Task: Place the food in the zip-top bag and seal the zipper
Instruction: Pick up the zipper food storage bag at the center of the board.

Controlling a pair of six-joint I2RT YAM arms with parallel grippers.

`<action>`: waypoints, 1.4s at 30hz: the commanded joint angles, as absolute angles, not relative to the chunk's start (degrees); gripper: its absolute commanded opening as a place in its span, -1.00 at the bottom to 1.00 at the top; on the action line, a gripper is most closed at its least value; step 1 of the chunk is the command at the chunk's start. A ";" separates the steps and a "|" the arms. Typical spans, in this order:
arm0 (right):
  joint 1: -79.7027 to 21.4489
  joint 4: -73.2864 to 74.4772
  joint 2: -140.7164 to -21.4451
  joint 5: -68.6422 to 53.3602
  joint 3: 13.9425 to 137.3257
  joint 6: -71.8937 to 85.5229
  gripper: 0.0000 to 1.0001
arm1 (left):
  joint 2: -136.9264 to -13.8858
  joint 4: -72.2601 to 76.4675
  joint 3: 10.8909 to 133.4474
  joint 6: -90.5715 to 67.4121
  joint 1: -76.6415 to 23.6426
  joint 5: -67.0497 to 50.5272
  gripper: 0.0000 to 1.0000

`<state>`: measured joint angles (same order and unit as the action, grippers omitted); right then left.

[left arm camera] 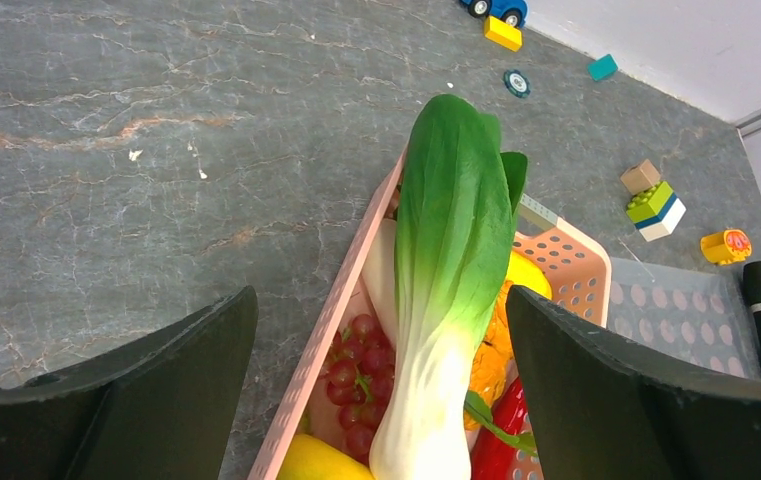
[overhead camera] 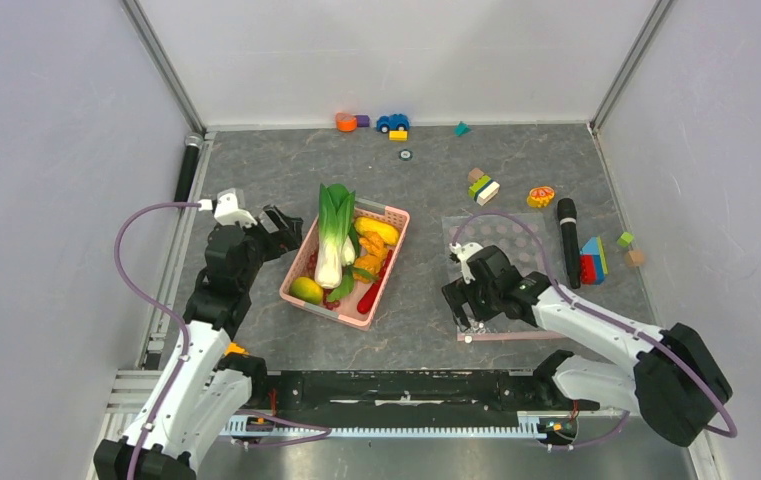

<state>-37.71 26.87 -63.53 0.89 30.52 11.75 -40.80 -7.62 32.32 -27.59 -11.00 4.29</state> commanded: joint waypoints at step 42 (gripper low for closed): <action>-36.35 -23.67 -46.33 10.50 26.01 36.17 -1.00 | -41.68 10.28 33.36 -31.02 -30.83 -18.76 0.99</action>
